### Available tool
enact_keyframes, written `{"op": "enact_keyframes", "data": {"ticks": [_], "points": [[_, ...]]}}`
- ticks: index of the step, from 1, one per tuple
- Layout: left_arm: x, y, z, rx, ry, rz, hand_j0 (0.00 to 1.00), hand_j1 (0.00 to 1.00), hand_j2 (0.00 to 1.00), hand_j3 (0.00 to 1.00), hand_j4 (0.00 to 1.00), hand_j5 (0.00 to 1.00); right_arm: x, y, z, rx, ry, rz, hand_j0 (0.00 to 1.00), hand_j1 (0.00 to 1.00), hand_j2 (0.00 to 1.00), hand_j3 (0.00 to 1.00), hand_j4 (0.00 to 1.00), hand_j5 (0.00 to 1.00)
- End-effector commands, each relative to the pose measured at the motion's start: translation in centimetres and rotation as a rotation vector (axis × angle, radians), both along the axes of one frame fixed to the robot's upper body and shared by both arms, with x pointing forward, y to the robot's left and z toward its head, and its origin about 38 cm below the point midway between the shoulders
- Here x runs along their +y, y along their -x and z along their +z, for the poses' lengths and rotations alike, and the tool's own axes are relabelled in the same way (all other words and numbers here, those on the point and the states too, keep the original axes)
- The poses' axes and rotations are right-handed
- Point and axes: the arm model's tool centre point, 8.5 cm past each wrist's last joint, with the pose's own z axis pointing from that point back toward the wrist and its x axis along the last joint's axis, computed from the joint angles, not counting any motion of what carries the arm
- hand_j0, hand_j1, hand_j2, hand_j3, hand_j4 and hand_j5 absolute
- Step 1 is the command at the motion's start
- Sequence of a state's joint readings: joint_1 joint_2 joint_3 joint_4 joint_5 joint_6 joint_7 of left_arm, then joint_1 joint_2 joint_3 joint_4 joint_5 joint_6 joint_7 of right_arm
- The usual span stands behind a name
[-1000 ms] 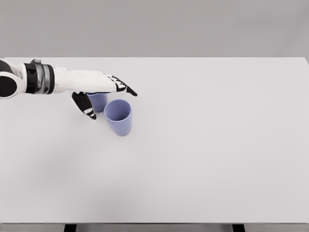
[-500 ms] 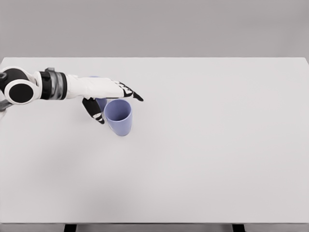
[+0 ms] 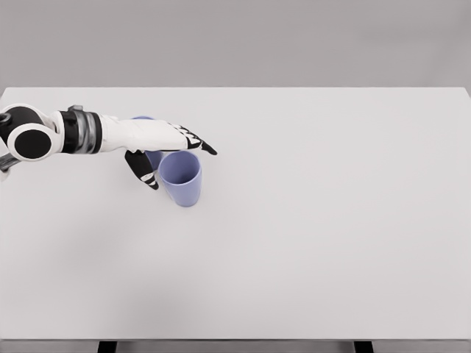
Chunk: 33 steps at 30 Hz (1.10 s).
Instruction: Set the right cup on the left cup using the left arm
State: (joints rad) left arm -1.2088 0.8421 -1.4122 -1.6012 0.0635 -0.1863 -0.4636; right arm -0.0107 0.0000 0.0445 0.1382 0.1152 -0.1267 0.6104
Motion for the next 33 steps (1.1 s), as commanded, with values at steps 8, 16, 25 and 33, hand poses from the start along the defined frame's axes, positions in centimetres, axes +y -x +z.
{"op": "enact_keyframes", "data": {"ticks": [8, 16, 25, 33], "points": [[0.0, 0.0, 0.0, -0.001, 0.003, 0.001, 1.0, 1.0, 1.0, 1.0, 1.0, 1.0, 0.0, 0.0, 0.0, -0.001, -0.001, 0.001, 1.0, 1.0, 1.0, 1.0, 1.0, 1.0], [-0.2, 0.0, -0.5, -0.014, -0.005, -0.003, 1.0, 1.0, 1.0, 1.0, 1.0, 1.0, 0.0, 0.0, 0.0, 0.001, -0.001, 0.001, 1.0, 1.0, 1.0, 1.0, 1.0, 1.0], [-0.3, 0.2, -1.1, -0.009, 0.002, -0.002, 0.92, 0.92, 0.92, 0.92, 0.92, 0.92, 0.0, 0.0, 0.0, 0.001, -0.001, 0.001, 1.0, 1.0, 1.0, 1.0, 1.0, 1.0], [-0.1, 0.3, -1.1, -0.001, 0.009, 0.002, 0.75, 0.75, 0.75, 0.75, 0.75, 0.75, 0.0, 0.0, 0.0, 0.001, -0.001, 0.001, 1.0, 1.0, 1.0, 1.0, 1.0, 1.0]]}}
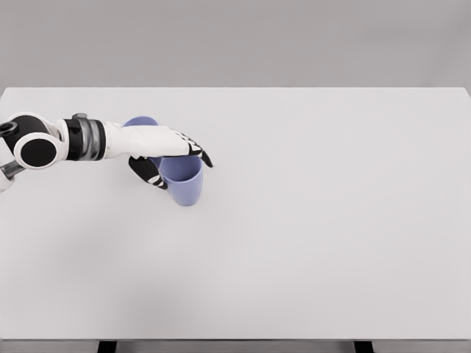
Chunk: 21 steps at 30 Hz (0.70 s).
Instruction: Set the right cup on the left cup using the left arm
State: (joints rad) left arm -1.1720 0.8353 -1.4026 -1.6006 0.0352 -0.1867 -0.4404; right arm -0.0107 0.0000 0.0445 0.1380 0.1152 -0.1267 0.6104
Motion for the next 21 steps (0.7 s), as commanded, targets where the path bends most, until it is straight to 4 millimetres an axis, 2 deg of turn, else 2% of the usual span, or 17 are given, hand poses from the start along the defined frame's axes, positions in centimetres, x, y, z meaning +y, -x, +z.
{"op": "enact_keyframes", "data": {"ticks": [1, 7, 10, 16, 21], "points": [[0.2, 0.0, 0.1, 0.004, 0.005, 0.002, 0.7, 0.7, 0.7, 0.7, 0.7, 0.7, 0.0, 0.0, 0.0, 0.0, -0.001, 0.001, 1.0, 1.0, 1.0, 1.0, 1.0, 1.0], [-0.1, 0.4, 0.6, 0.006, 0.017, -0.029, 0.68, 0.68, 0.68, 0.68, 0.68, 0.68, 0.0, 0.0, 0.0, 0.0, -0.001, 0.001, 1.0, 1.0, 1.0, 1.0, 1.0, 1.0], [0.4, 0.8, 1.9, 0.011, 0.023, -0.052, 0.62, 0.62, 0.62, 0.62, 0.62, 0.62, 0.0, 0.0, 0.0, 0.0, -0.001, 0.001, 1.0, 1.0, 1.0, 1.0, 1.0, 1.0], [1.8, 1.2, 5.1, 0.015, 0.017, -0.047, 0.62, 0.62, 0.62, 0.62, 0.62, 0.62, 0.0, 0.0, 0.0, 0.0, -0.001, 0.001, 1.0, 1.0, 1.0, 1.0, 1.0, 1.0], [2.0, 1.5, 7.2, 0.04, 0.036, -0.053, 0.63, 0.63, 0.63, 0.63, 0.63, 0.63, 0.0, 0.0, 0.0, 0.0, -0.001, 0.001, 1.0, 1.0, 1.0, 1.0, 1.0, 1.0]]}}
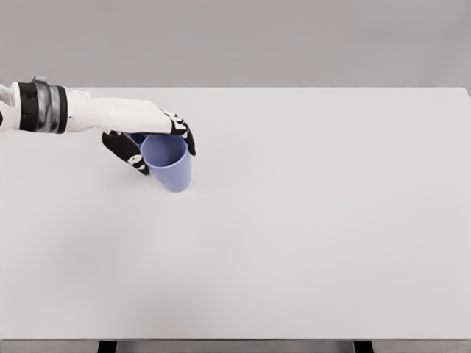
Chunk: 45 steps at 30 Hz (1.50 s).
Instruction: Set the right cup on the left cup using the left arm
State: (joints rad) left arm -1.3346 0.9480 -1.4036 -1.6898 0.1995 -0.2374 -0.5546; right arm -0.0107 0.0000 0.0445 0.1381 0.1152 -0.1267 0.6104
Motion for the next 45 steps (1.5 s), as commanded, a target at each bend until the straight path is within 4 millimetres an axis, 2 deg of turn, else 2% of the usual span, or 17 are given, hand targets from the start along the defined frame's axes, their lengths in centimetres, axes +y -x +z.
{"op": "enact_keyframes", "data": {"ticks": [1, 7, 15, 20, 24, 27, 35, 36, 45], "points": [[0.3, 0.5, 0.0, 0.048, 0.012, 0.001, 0.63, 0.63, 0.63, 0.63, 0.63, 0.63, 0.0, 0.0, 0.0, 0.0, -0.001, 0.001, 1.0, 1.0, 1.0, 1.0, 1.0, 1.0], [0.7, 0.3, 1.8, 0.051, 0.018, 0.005, 0.64, 0.64, 0.64, 0.64, 0.64, 0.64, 0.0, 0.0, 0.0, 0.0, -0.001, 0.001, 1.0, 1.0, 1.0, 1.0, 1.0, 1.0], [1.6, -1.1, 5.6, -0.027, 0.028, 0.047, 0.64, 0.64, 0.64, 0.64, 0.64, 0.64, 0.0, 0.0, 0.0, 0.0, -0.001, 0.001, 1.0, 1.0, 1.0, 1.0, 1.0, 1.0], [1.9, -1.7, 6.8, -0.049, 0.037, 0.065, 0.64, 0.64, 0.64, 0.64, 0.64, 0.64, 0.0, 0.0, 0.0, 0.0, -0.001, 0.001, 1.0, 1.0, 1.0, 1.0, 1.0, 1.0], [1.9, -1.8, 8.8, -0.08, 0.052, 0.07, 0.64, 0.64, 0.64, 0.64, 0.64, 0.64, 0.0, 0.0, 0.0, 0.0, -0.001, 0.001, 1.0, 1.0, 1.0, 1.0, 1.0, 1.0], [2.2, -2.1, 9.3, -0.091, 0.053, 0.083, 0.65, 0.65, 0.65, 0.65, 0.65, 0.65, 0.0, 0.0, 0.0, 0.0, -0.001, 0.001, 1.0, 1.0, 1.0, 1.0, 1.0, 1.0], [5.2, -4.6, 9.0, -0.082, 0.045, 0.199, 0.65, 0.65, 0.65, 0.65, 0.65, 0.65, 0.0, 0.0, 0.0, 0.0, -0.001, 0.001, 1.0, 1.0, 1.0, 1.0, 1.0, 1.0], [5.7, -4.9, 8.4, -0.072, 0.032, 0.215, 0.65, 0.65, 0.65, 0.65, 0.65, 0.65, 0.0, 0.0, 0.0, 0.0, -0.001, 0.001, 1.0, 1.0, 1.0, 1.0, 1.0, 1.0], [6.9, -7.0, 6.5, -0.045, -0.003, 0.283, 0.65, 0.65, 0.65, 0.65, 0.65, 0.65, 0.0, 0.0, 0.0, 0.001, -0.001, 0.001, 1.0, 1.0, 1.0, 1.0, 1.0, 1.0]]}}
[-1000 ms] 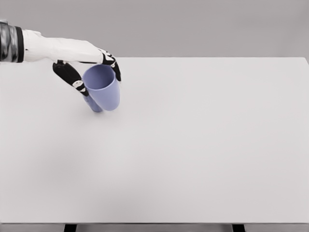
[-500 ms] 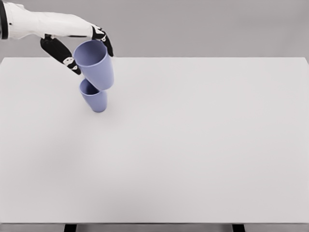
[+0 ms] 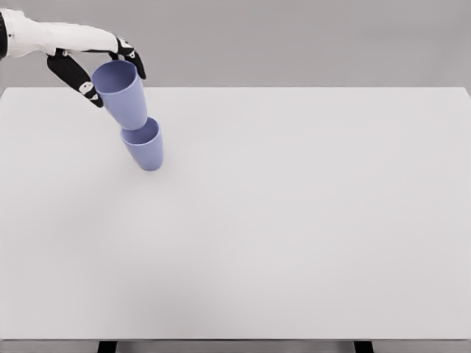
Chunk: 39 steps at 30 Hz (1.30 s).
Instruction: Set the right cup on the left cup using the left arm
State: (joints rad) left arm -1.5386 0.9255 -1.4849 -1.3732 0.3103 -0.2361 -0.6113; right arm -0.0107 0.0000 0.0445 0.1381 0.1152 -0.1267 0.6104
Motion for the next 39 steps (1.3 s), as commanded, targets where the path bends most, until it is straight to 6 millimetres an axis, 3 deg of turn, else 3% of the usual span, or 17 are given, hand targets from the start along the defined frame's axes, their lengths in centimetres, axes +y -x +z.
{"op": "enact_keyframes", "data": {"ticks": [1, 15, 39], "points": [[0.2, -0.7, -0.1, 0.001, -0.001, 0.02, 0.65, 0.65, 0.65, 0.65, 0.65, 0.65, 0.0, 0.0, 0.0, 0.0, -0.001, 0.001, 1.0, 1.0, 1.0, 1.0, 1.0, 1.0], [-1.1, -1.9, -2.3, 0.031, -0.007, 0.016, 0.65, 0.65, 0.65, 0.65, 0.65, 0.65, 0.0, 0.0, 0.0, 0.0, -0.001, 0.001, 1.0, 1.0, 1.0, 1.0, 1.0, 1.0], [-0.8, -1.8, -2.3, 0.027, -0.004, 0.004, 0.65, 0.65, 0.65, 0.65, 0.65, 0.65, 0.0, 0.0, 0.0, 0.0, -0.001, 0.001, 1.0, 1.0, 1.0, 1.0, 1.0, 1.0]]}}
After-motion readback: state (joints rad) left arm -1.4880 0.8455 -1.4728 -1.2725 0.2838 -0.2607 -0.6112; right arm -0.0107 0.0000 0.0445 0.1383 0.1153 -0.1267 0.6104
